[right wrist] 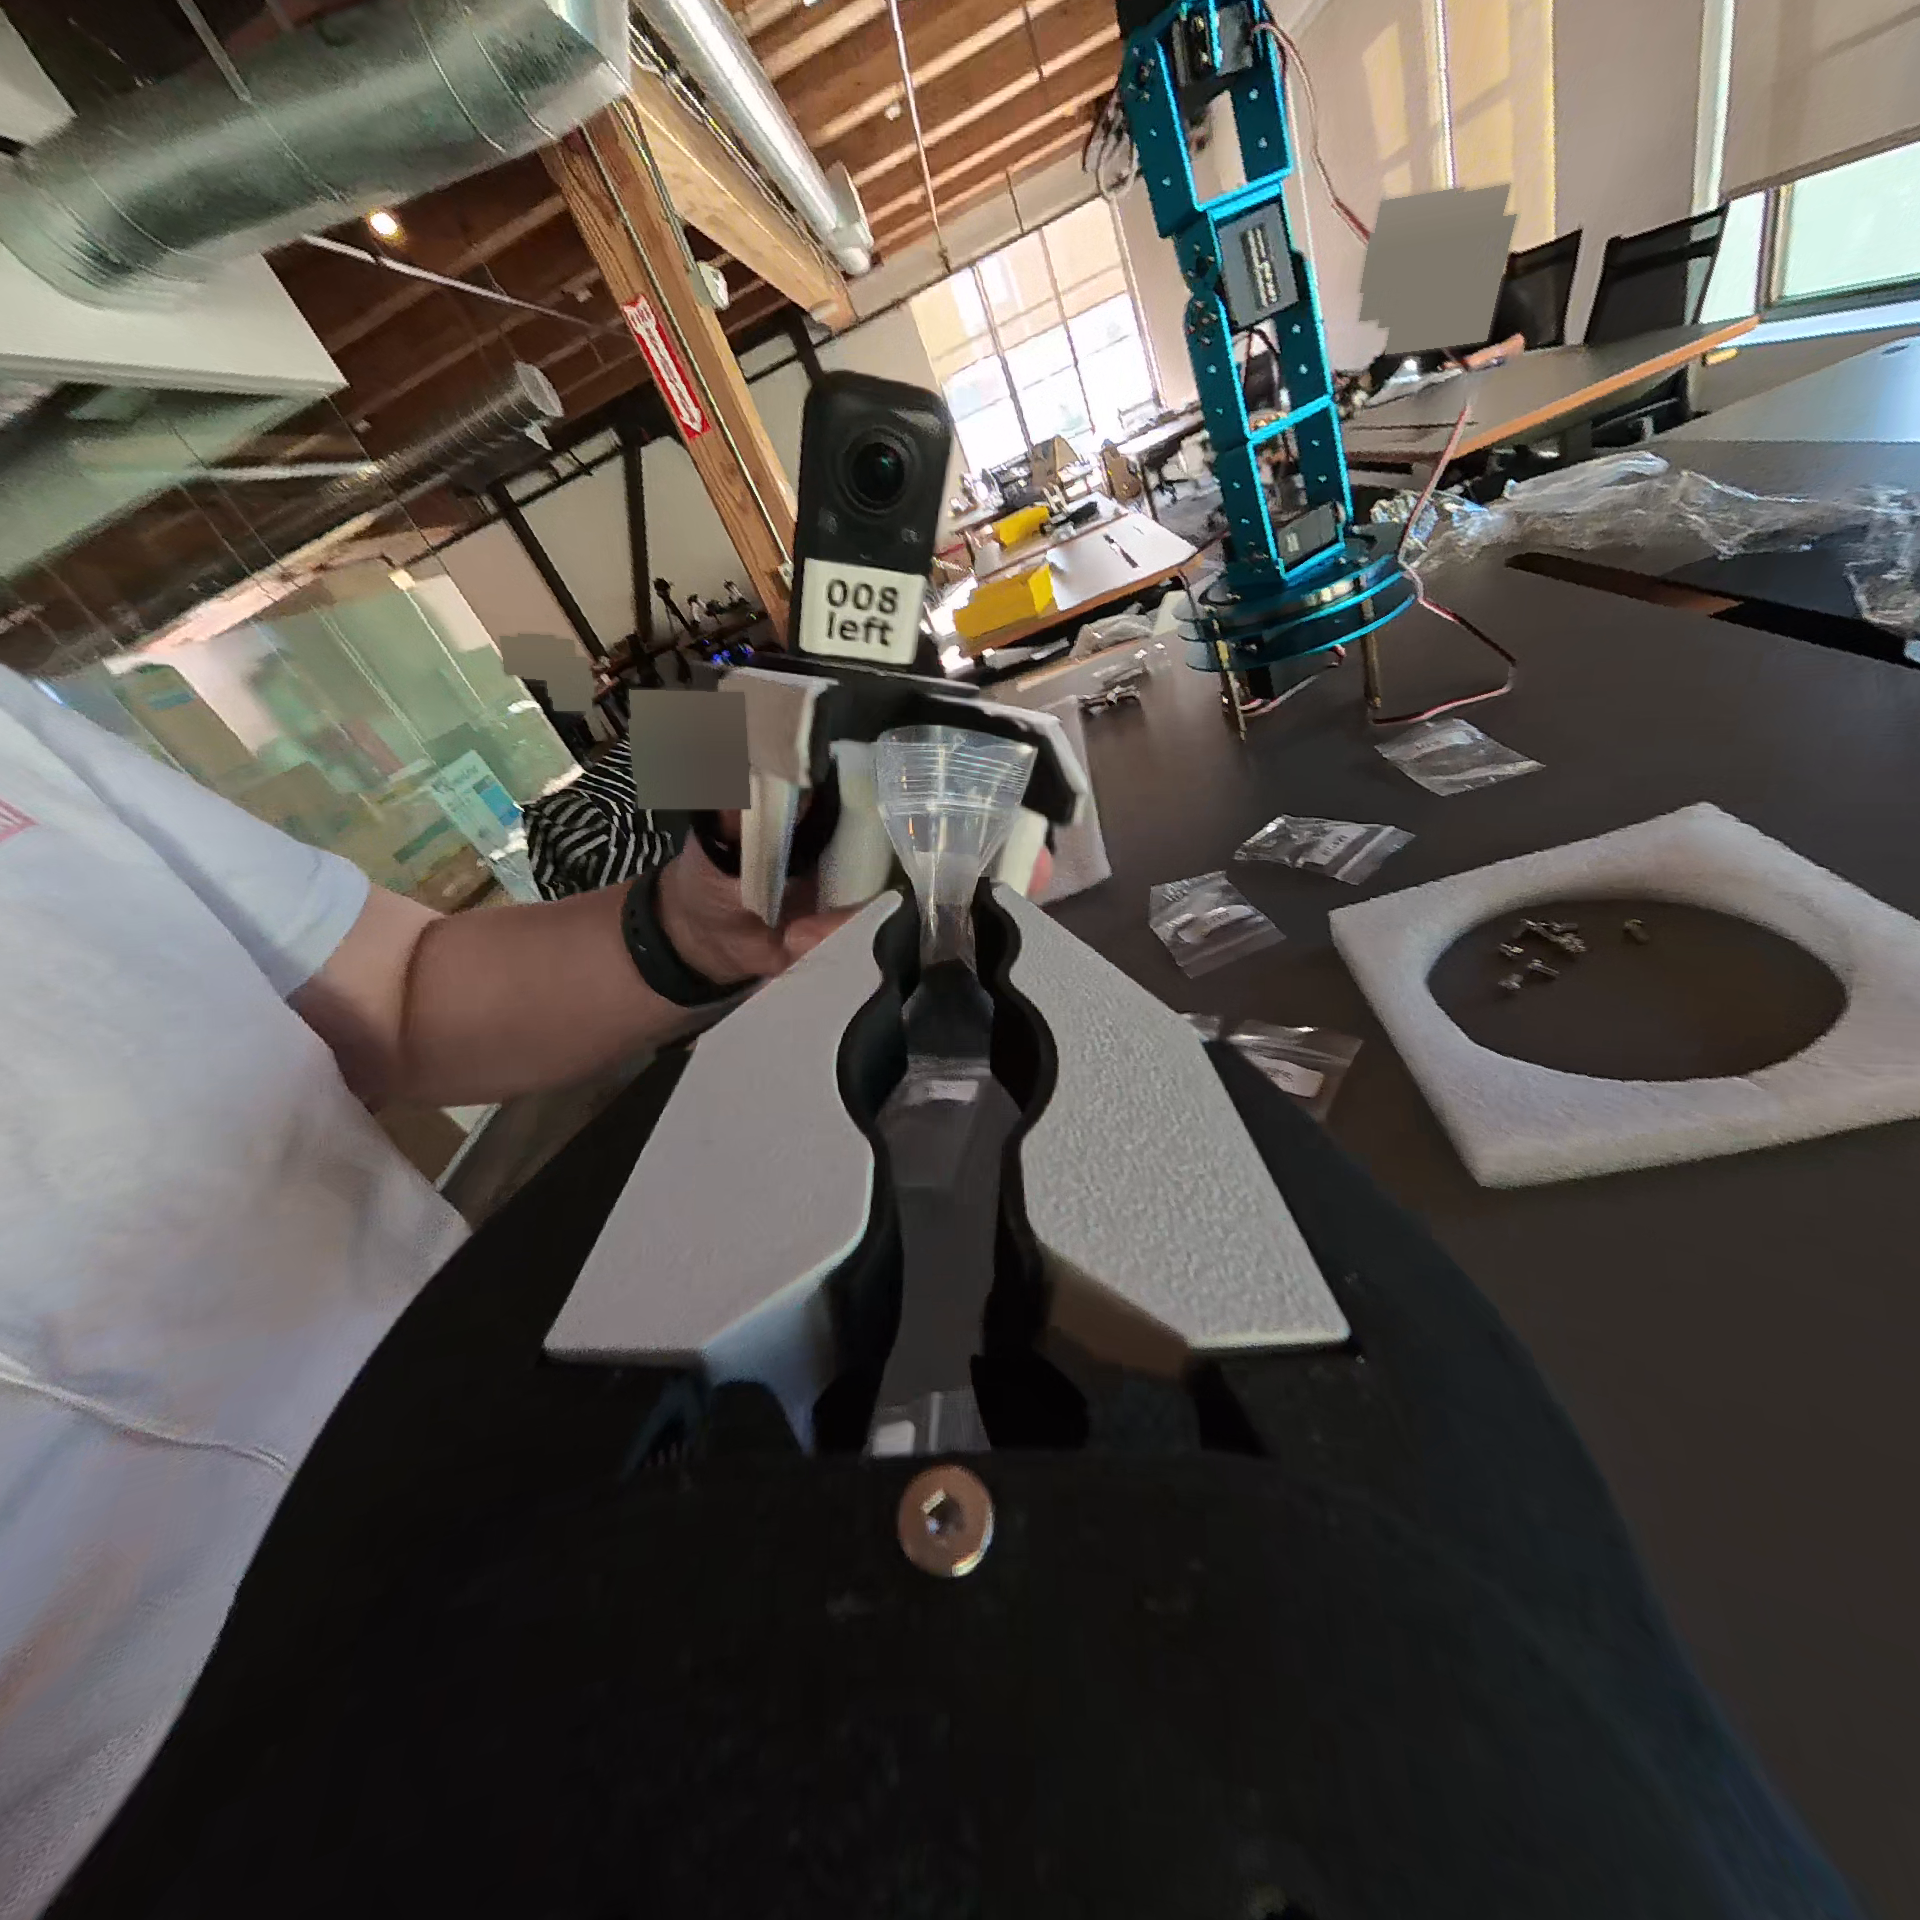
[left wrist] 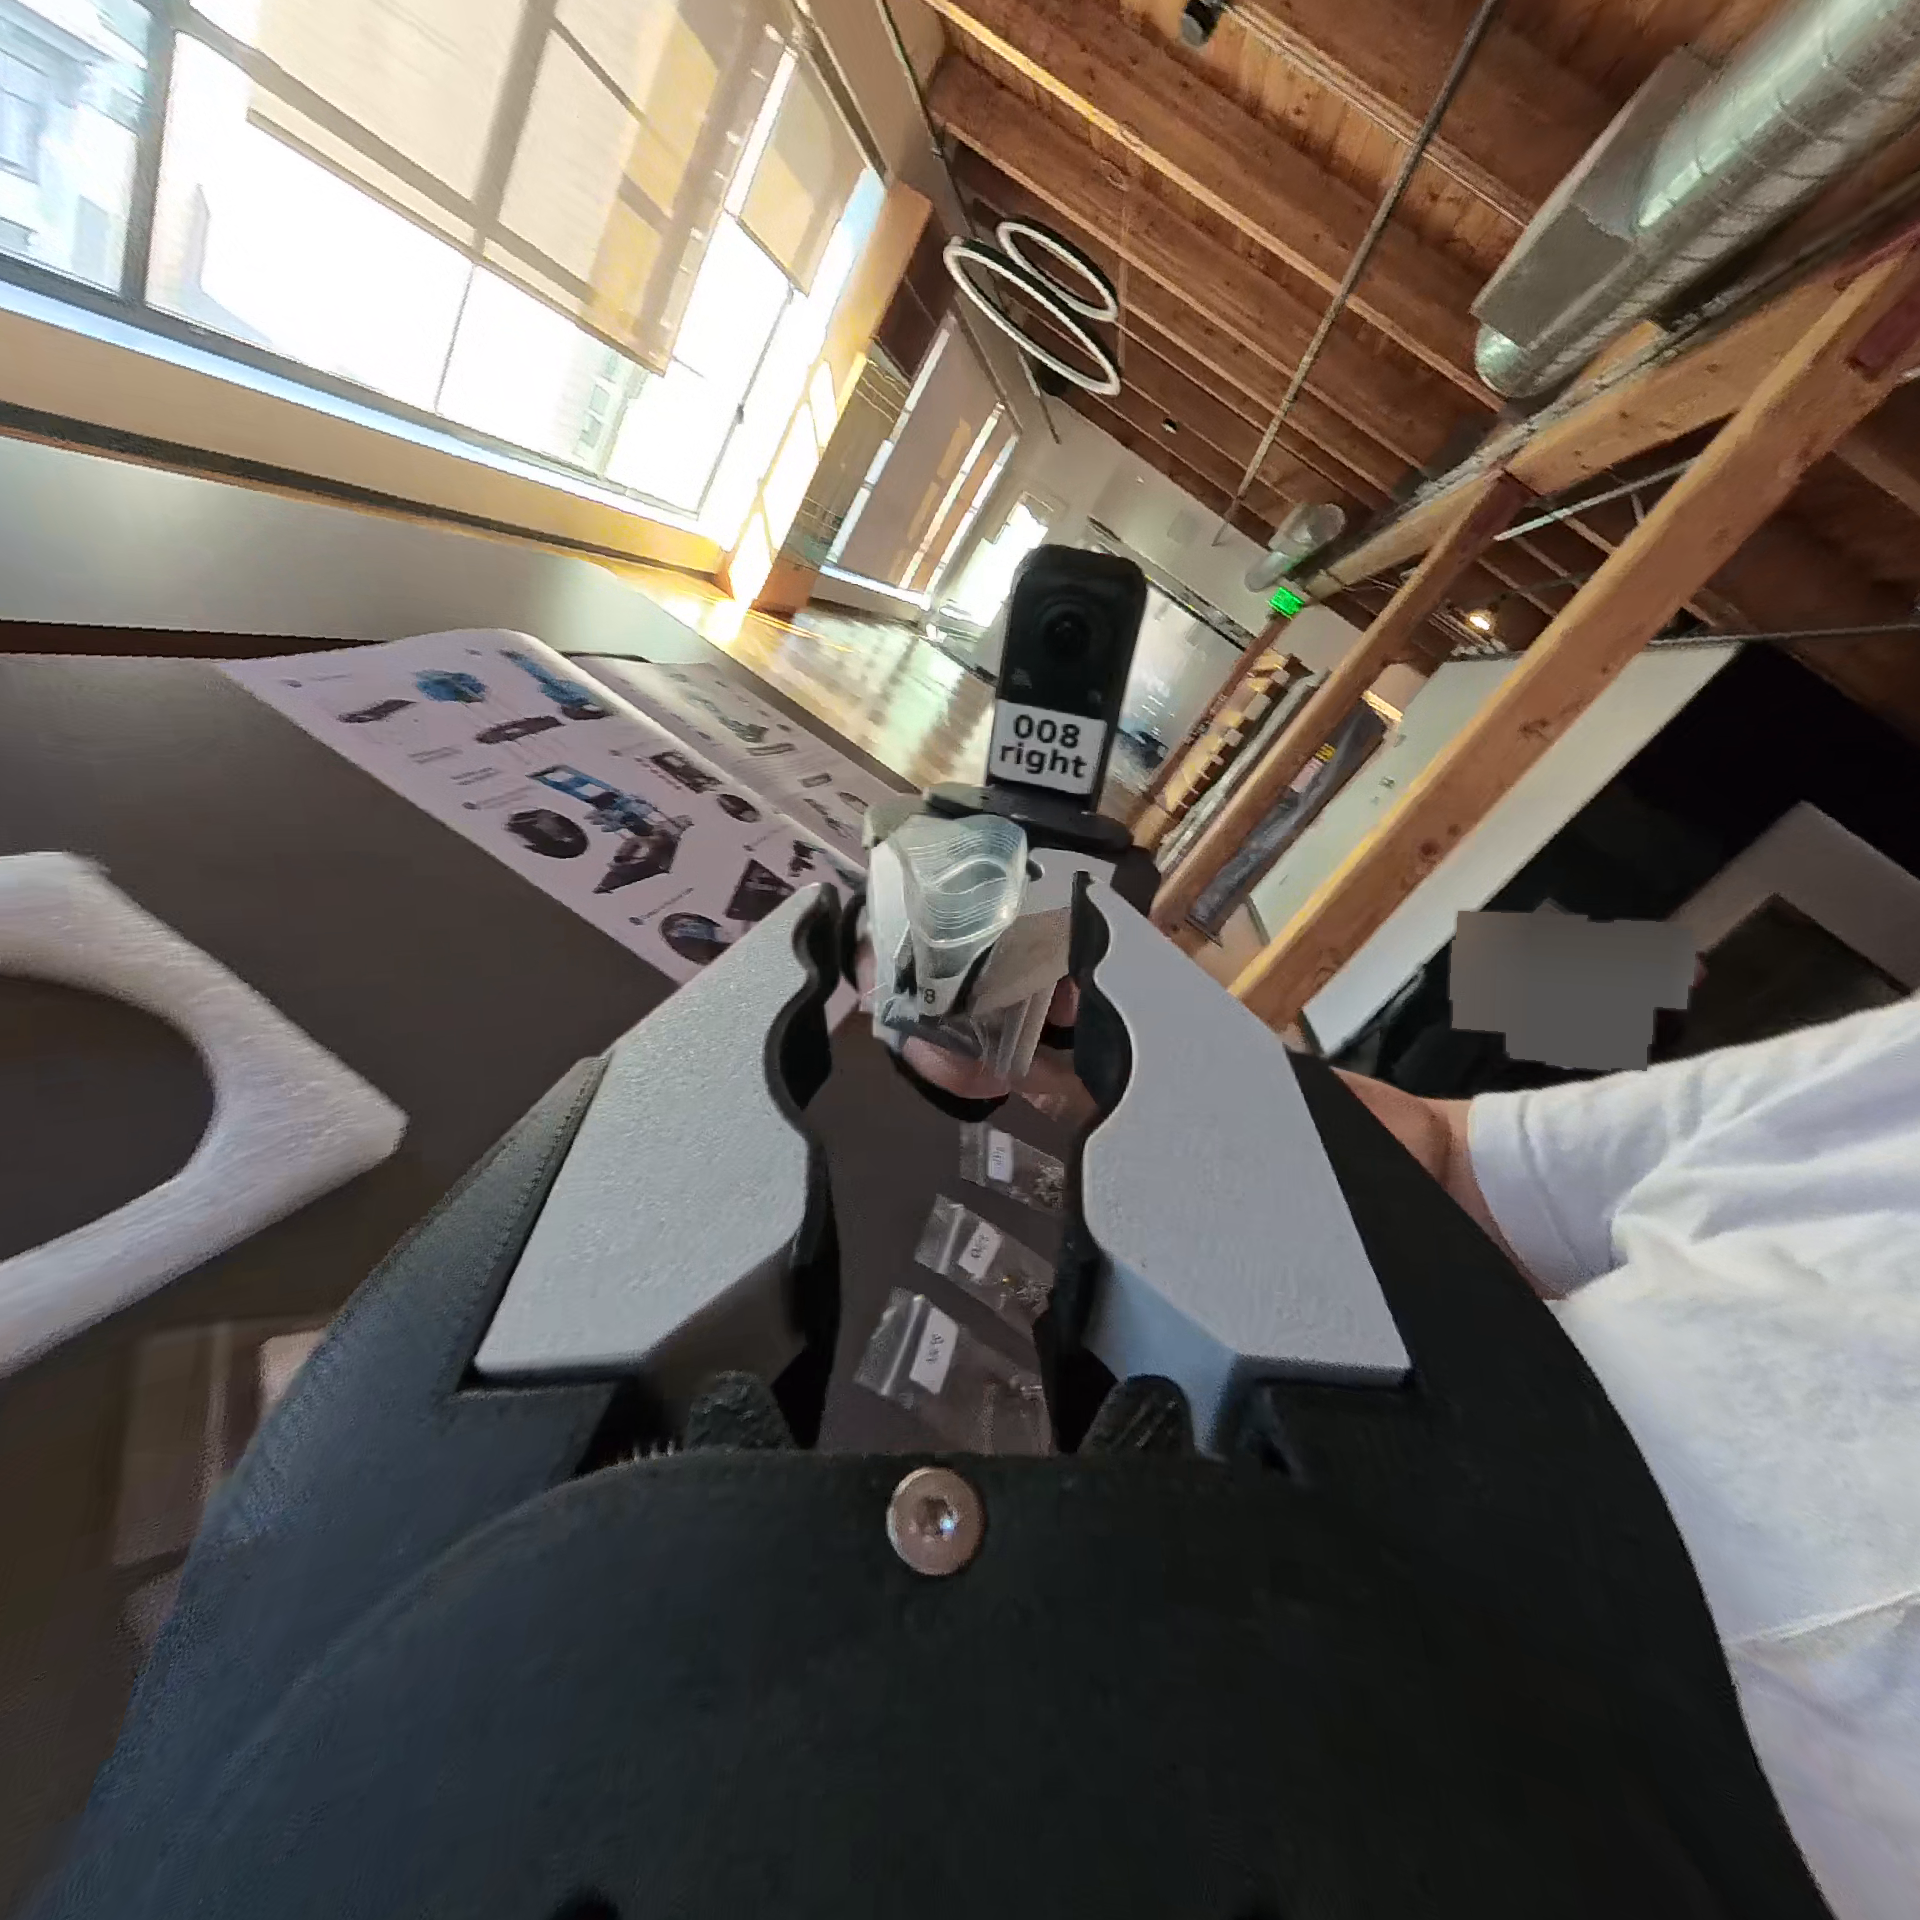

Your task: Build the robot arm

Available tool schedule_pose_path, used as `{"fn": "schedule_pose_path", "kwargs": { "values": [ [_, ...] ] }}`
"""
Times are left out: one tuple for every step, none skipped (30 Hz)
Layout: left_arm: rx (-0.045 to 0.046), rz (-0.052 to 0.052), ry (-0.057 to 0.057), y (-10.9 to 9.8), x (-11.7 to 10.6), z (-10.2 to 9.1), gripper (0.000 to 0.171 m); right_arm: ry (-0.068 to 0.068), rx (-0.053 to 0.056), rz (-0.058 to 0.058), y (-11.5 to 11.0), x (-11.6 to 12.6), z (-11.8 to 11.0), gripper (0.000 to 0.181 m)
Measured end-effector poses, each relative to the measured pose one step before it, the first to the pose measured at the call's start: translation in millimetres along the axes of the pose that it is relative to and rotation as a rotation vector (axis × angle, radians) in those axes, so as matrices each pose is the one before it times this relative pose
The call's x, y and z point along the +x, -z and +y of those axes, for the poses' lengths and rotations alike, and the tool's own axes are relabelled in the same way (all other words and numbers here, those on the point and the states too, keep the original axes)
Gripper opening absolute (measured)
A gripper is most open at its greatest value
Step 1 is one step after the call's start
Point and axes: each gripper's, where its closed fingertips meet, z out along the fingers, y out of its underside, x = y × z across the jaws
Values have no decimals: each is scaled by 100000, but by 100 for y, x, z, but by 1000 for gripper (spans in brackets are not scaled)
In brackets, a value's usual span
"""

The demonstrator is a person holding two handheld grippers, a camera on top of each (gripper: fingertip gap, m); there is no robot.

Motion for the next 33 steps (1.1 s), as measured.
{"fn": "schedule_pose_path", "kwargs": {
  "values": [
    [1331,-2837,-550,638,-451,-301,44,1739,-2516,2055,174,551,159,7],
    [1259,-3271,-1191,762,-449,-318,44,2273,-3551,2957,151,773,235,8],
    [1033,-3951,-1681,839,-518,-286,46,2834,-4482,3773,112,993,319,8],
    [745,-4435,-1879,871,-596,-222,46,3180,-5394,4030,26,1154,418,8],
    [404,-4463,-1774,825,-641,-159,46,3319,-6167,4424,-101,1310,532,8],
    [70,-4046,-1589,746,-647,-87,46,3362,-7062,4587,-218,1430,683,8],
    [-258,-3590,-1506,628,-619,-10,46,3254,-7154,4150,-367,1387,707,8],
    [-473,-3394,-1619,503,-626,53,46,3038,-6818,3435,-479,1257,669,8],
    [-540,-3221,-1837,381,-626,88,46,2988,-6156,2653,-594,1083,594,8],
    [-534,-2754,-1922,251,-553,118,46,2476,-5178,1945,-652,922,507,8],
    [-498,-2251,-1720,147,-497,110,46,1635,-4179,1270,-673,758,393,8],
    [-488,-1626,-1215,63,-381,126,46,859,-3185,485,-642,559,228,8],
    [-380,-868,-579,11,-245,104,45,579,-2769,266,-594,447,154,8],
    [-61,-397,-48,-4,-144,49,45,825,-3304,658,-529,454,236,8],
    [343,-119,307,25,-72,-20,45,1190,-3974,743,-475,420,328,8],
    [612,118,369,55,-26,-50,45,1509,-3728,596,-376,314,256,8],
    [619,247,266,83,19,-57,45,2113,-3312,450,-277,170,132,9],
    [330,312,235,82,36,-26,45,2638,-3225,148,-179,50,60,10],
    [-8,297,341,86,55,3,45,2917,-2835,808,-63,139,-48,10],
    [48,417,334,68,88,-10,45,2897,-3135,1364,-33,266,-8,10],
    [169,536,217,35,124,-6,45,2628,-3575,1061,-40,276,84,11],
    [-13,380,165,4,107,31,45,2405,-3276,827,-32,268,65,12],
    [-253,275,186,-8,71,75,46,1862,-2544,689,-16,238,-21,12],
    [-416,393,219,-26,97,110,46,1637,-2023,429,-1,208,-55,12],
    [-463,465,230,-31,110,127,46,1503,-1548,345,10,167,-85,12],
    [-460,324,275,-17,77,132,46,1241,-1309,-33,-9,87,-93,12],
    [-571,79,255,-10,41,147,46,1306,-1591,-115,-41,69,-14,12],
    [-658,-179,65,-10,-11,146,46,1439,-1966,465,-32,137,46,12],
    [-473,-408,-197,-7,-49,94,46,2016,-2148,787,-38,146,90,12],
    [-202,-530,-295,-4,-99,68,46,2541,-2293,1246,-20,187,113,12],
    [-195,-385,-48,10,-94,76,46,2529,-1960,1010,-11,129,79,12],
    [-262,7,396,-6,-49,87,46,2104,-1724,838,8,109,29,11],
    [-35,301,714,1,-5,49,46,1915,-1618,835,40,101,-14,11]
  ]
}}
